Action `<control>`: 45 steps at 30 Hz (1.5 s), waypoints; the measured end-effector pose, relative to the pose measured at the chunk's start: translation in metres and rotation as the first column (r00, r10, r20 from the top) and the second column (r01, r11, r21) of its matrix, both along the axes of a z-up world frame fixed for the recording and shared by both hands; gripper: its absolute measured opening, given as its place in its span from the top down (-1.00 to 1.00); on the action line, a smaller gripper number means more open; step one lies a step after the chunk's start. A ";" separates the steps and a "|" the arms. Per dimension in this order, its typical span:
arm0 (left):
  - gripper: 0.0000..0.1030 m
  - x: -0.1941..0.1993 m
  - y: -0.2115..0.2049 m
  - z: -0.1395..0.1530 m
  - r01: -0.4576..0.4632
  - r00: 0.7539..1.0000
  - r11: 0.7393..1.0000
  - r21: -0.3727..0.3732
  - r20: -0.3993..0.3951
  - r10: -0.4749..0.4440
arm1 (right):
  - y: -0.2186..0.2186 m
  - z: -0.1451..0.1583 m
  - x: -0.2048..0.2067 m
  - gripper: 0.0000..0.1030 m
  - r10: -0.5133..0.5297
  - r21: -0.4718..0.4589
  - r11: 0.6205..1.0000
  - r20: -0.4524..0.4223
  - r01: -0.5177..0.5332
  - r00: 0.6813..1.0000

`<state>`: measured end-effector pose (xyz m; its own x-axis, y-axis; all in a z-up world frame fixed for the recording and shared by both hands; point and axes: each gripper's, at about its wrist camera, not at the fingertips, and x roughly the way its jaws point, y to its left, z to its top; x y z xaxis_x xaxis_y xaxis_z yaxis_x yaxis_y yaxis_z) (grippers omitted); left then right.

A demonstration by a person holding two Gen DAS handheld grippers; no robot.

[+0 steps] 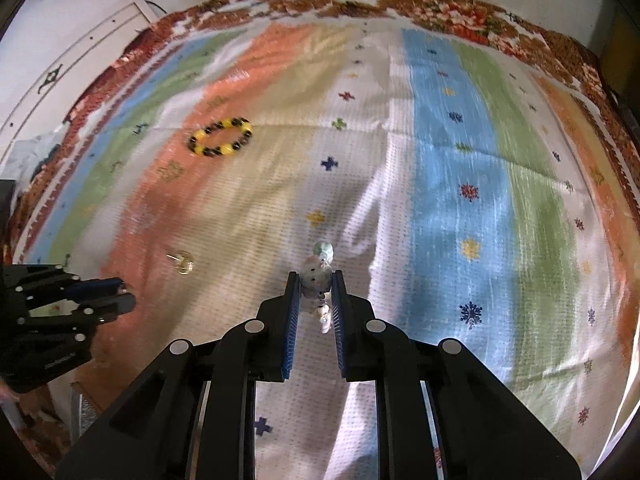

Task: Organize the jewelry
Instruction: 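Carry the ring in the left tool while the right tool carries the pearl bracelet to the tin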

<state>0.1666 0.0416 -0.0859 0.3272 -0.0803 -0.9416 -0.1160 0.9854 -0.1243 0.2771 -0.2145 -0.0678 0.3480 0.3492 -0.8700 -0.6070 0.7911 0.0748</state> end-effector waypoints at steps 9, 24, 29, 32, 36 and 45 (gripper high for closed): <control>0.62 -0.003 -0.004 0.012 -0.023 0.998 1.000 -0.018 0.059 0.024 | -0.004 0.019 -0.015 0.68 0.027 0.060 0.998 0.032 -0.029 0.999; 0.62 -0.019 -0.008 0.035 -0.014 0.988 0.998 -0.054 0.150 0.022 | -0.010 0.055 -0.040 0.68 0.076 0.199 0.976 0.094 -0.094 0.993; 0.62 -0.025 -0.006 0.043 -0.024 0.983 0.997 -0.075 0.180 0.037 | -0.011 0.067 -0.048 0.68 0.107 0.245 0.960 0.123 -0.135 0.987; 0.62 -0.033 -0.007 0.053 -0.018 0.975 0.997 -0.079 0.221 0.035 | -0.011 0.072 -0.059 0.68 0.134 0.259 0.952 0.135 -0.165 0.982; 0.62 -0.041 -0.011 0.064 -0.008 0.967 0.996 -0.084 0.252 0.029 | -0.011 0.076 -0.075 0.68 0.167 0.264 0.942 0.162 -0.206 0.972; 0.62 -0.073 -0.027 0.075 0.024 0.947 0.999 -0.030 0.322 -0.013 | -0.017 0.083 -0.106 0.68 0.219 0.274 0.924 0.194 -0.267 0.956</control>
<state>0.0937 0.0145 -0.0108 0.6103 -0.1182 -0.7833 -0.0463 0.9818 -0.1842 0.1711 -0.2315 0.0155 0.3437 0.6715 -0.6565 -0.8006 0.5750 0.1690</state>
